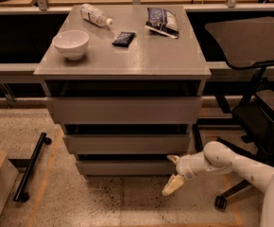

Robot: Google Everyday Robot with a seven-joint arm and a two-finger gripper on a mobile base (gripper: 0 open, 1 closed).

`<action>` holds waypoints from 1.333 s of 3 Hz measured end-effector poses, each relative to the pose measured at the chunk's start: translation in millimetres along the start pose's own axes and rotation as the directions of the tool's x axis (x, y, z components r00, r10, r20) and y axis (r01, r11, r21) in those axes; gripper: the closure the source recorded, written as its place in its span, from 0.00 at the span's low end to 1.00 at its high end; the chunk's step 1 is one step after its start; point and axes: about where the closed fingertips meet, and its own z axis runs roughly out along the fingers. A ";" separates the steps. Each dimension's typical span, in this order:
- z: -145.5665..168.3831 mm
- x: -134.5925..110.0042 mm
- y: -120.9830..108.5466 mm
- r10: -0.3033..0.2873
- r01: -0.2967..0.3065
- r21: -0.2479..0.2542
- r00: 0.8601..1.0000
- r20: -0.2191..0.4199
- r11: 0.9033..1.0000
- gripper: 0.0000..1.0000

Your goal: Open bottom drawer

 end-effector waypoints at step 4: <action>68.0 76.3 -68.1 0.070 -0.071 0.016 0.997 0.046 0.997 0.00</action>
Offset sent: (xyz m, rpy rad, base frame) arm 0.0365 -0.0198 -0.0934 0.0272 0.0230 -0.0580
